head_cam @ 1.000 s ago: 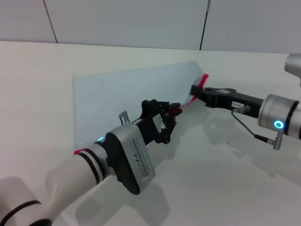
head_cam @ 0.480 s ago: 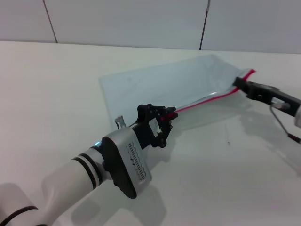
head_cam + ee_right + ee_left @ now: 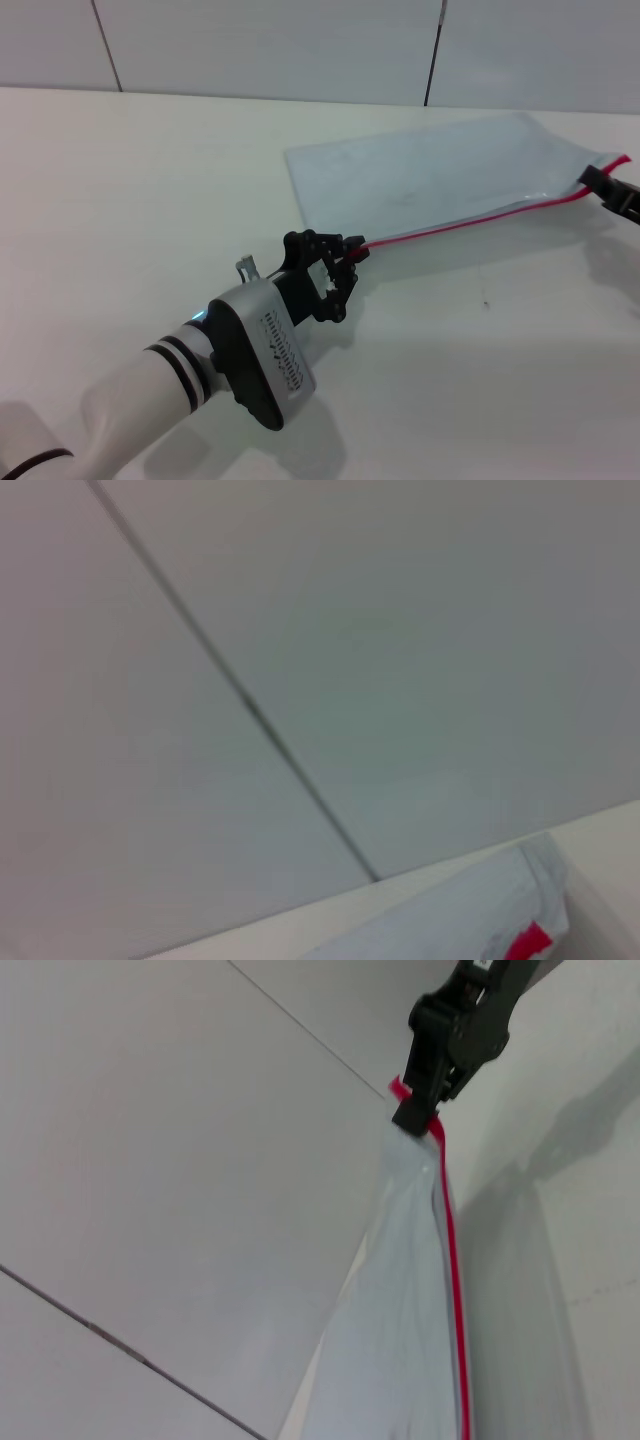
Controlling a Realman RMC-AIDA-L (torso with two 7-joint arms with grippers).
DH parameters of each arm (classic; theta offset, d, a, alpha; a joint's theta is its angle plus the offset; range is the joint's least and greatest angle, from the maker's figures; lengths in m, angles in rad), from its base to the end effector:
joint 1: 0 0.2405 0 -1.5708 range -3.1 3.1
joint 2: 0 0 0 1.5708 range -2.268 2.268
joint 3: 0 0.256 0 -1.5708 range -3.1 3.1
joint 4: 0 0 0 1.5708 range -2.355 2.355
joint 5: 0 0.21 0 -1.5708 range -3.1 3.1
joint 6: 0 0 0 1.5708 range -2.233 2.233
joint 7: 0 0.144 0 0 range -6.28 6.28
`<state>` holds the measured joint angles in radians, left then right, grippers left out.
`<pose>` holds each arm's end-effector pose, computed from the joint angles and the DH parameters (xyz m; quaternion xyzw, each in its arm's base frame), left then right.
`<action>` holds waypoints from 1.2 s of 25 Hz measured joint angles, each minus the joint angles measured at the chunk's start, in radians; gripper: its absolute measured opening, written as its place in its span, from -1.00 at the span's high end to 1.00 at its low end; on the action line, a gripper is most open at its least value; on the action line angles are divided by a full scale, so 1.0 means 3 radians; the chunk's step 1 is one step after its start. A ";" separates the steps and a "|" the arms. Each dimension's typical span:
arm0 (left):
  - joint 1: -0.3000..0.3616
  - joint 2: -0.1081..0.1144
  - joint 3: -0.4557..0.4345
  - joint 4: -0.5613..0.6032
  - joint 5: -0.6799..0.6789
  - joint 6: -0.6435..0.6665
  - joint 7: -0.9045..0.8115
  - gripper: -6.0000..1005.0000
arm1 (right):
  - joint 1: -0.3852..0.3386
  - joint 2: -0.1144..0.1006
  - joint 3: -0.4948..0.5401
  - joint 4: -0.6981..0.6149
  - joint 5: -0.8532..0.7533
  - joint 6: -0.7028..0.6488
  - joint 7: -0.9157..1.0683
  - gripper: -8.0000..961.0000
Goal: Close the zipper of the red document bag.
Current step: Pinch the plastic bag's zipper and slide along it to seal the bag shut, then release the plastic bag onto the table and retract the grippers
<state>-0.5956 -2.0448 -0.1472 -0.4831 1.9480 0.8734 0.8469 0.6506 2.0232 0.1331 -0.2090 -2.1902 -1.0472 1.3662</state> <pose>-0.2402 0.3167 -0.1320 -0.8711 0.1893 -0.0654 0.4484 0.3299 0.3796 0.0026 -0.7228 0.4880 0.3328 0.3587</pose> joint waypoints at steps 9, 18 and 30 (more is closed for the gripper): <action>0.0099 -0.0001 0.0000 0.0007 0.0002 -0.0020 0.0005 0.85 | -0.0076 0.0001 0.0099 -0.0042 0.0025 0.0085 0.0001 0.95; 0.0242 0.0004 -0.0013 0.0046 -0.0023 0.0072 -0.0035 0.89 | -0.0097 0.0000 0.0168 -0.0053 0.0059 0.0134 -0.0051 0.95; 0.0299 0.0025 -0.0036 0.0319 -0.0036 0.0740 -0.0733 0.31 | -0.0085 0.0006 0.0205 -0.0060 0.0086 0.0086 -0.0464 0.79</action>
<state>-0.5059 -2.0374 -0.1580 -0.3875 1.9371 1.0955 0.6272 0.6250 2.0250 0.1946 -0.2268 -2.1645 -1.0215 1.2269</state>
